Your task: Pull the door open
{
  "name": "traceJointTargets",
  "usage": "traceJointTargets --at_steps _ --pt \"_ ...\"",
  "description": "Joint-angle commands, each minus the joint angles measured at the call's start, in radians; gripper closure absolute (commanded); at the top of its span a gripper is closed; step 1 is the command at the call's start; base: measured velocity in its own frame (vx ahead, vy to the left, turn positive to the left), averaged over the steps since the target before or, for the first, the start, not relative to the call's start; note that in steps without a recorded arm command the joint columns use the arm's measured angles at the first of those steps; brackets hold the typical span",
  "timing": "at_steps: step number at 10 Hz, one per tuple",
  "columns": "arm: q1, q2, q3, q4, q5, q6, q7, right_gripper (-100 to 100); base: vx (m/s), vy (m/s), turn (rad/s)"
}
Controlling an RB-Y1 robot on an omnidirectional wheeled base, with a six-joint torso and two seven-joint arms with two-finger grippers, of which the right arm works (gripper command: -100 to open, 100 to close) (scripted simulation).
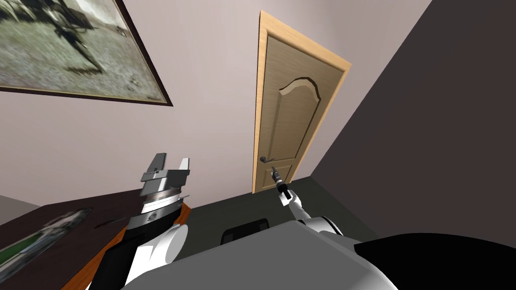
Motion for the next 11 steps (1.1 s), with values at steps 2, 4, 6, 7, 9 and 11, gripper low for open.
traceJointTargets --at_steps 2,4,6,7,9,11 --pt "-0.013 -0.002 -0.002 0.027 0.002 -0.006 0.000 -100 0.052 -0.003 -0.001" --pt "0.002 -0.031 -0.018 0.044 -0.008 -0.028 -0.016 -100 0.139 0.051 0.148" --pt "0.011 -0.047 -0.026 0.051 -0.014 -0.038 -0.025 -100 0.144 0.063 0.066" --pt "0.026 -0.074 -0.040 0.063 -0.024 -0.056 -0.039 -100 0.146 0.074 0.150" --pt "0.042 -0.101 -0.054 0.074 -0.033 -0.075 -0.054 -100 0.176 0.070 0.160" --pt "0.051 -0.117 -0.063 0.082 -0.039 -0.086 -0.063 -100 0.174 0.020 0.082"
